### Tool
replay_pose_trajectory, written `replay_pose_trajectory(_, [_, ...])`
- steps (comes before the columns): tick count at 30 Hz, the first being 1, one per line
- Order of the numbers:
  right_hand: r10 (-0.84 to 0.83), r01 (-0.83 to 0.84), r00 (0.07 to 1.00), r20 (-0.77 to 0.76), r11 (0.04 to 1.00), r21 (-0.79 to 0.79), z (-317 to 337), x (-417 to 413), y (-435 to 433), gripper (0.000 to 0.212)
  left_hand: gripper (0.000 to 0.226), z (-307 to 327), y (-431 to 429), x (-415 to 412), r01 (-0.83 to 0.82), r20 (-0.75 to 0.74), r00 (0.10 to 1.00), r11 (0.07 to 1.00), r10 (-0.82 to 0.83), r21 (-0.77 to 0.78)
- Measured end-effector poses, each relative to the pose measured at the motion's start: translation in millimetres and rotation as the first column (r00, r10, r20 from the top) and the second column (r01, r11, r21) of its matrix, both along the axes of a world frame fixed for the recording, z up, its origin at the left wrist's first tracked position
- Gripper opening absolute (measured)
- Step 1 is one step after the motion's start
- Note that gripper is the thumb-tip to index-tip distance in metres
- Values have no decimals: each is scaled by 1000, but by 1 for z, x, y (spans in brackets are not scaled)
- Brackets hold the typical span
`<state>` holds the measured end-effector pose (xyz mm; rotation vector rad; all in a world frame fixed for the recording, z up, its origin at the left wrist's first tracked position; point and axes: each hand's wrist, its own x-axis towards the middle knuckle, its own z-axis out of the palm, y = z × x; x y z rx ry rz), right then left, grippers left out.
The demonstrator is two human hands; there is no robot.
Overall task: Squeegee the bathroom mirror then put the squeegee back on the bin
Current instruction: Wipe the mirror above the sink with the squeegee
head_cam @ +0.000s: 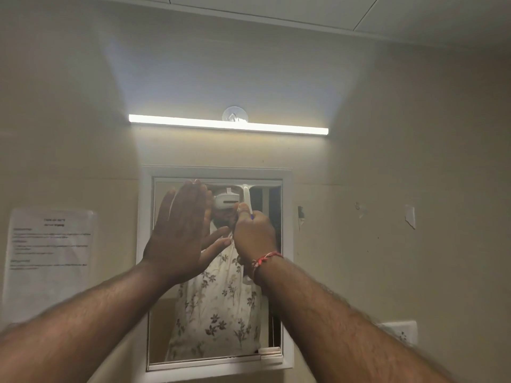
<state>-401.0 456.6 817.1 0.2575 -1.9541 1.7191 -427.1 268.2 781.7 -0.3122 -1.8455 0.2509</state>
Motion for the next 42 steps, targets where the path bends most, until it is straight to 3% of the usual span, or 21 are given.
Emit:
replay_pose_trajectory(10, [-48,49,999,16,998,-31,-18,-7,-7,40,112,-19,-6,1,-16,83,996,1000,16,-2])
replay_pose_trajectory(15, [-138,138,990,5,990,9,-39,-13,-12,51,114,-25,-4,0,-12,114,993,1000,14,-19])
replay_pose_trajectory(29, [58,-51,990,129,997,-53,-101,9,-1,25,115,-79,0,-9,83,157,984,997,-82,1])
replay_pose_trajectory(38, [-29,33,986,166,999,-21,-147,16,-5,45,115,-124,-5,-5,116,169,978,993,-118,21])
replay_pose_trajectory(42, [-33,42,980,197,998,-42,-170,19,-7,41,116,-143,-9,-2,110,192,975,994,-114,30])
